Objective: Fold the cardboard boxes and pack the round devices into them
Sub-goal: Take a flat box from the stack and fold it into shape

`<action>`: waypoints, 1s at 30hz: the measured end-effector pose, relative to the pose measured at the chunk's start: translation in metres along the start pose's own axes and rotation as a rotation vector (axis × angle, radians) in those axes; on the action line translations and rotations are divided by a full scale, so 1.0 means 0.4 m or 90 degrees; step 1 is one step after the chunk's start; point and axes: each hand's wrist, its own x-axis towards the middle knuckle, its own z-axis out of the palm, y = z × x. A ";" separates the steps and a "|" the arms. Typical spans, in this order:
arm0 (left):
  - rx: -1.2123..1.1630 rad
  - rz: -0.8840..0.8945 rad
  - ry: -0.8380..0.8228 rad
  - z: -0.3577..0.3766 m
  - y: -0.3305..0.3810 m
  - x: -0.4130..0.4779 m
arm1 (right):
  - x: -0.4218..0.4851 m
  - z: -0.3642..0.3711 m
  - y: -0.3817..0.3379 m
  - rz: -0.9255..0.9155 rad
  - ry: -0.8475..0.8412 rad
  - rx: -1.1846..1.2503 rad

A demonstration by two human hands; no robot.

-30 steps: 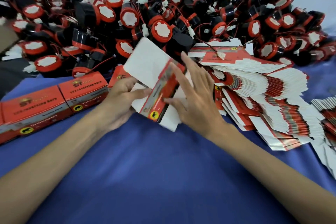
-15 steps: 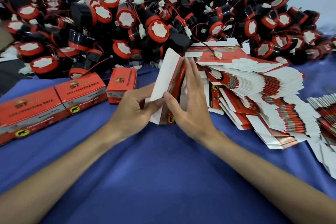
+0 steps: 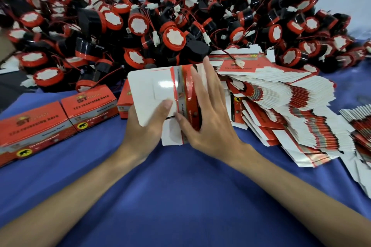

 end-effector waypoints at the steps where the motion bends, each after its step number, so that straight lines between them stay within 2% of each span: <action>1: 0.018 0.006 -0.021 -0.001 -0.001 -0.001 | 0.001 -0.003 0.003 -0.017 0.014 0.003; 4: 0.115 0.039 -0.070 -0.004 -0.008 0.002 | 0.006 -0.013 0.015 -0.062 0.043 0.020; 7: 0.212 0.065 -0.044 -0.008 -0.021 0.007 | 0.010 -0.016 0.018 -0.082 0.064 0.018; 9: 0.261 0.129 -0.030 -0.012 -0.013 0.015 | 0.011 -0.015 0.021 -0.078 0.074 0.018; 11: 0.314 0.227 -0.069 -0.021 -0.011 0.025 | 0.016 -0.018 0.034 -0.067 0.080 0.019; 13: 0.341 0.272 -0.098 -0.029 -0.019 0.036 | 0.018 -0.022 0.053 -0.045 0.066 0.021; 15: 0.310 0.238 -0.083 -0.032 -0.023 0.040 | 0.012 -0.025 0.068 -0.033 0.030 0.043; 20: 0.162 0.058 -0.004 -0.052 -0.018 0.051 | 0.008 -0.049 0.077 -0.025 -0.068 0.072; 23: 0.115 0.014 -0.001 -0.056 -0.003 0.056 | 0.017 -0.069 0.072 -0.078 -0.132 0.021; 26: 0.102 -0.015 0.035 -0.051 0.004 0.059 | 0.017 -0.083 0.069 -0.130 -0.190 0.031; 28: 0.020 -0.025 0.064 -0.055 0.012 0.060 | 0.020 -0.087 0.062 -0.105 -0.180 0.061; 30: -0.069 -0.010 0.032 -0.054 0.019 0.060 | 0.020 -0.078 0.042 -0.035 -0.121 0.146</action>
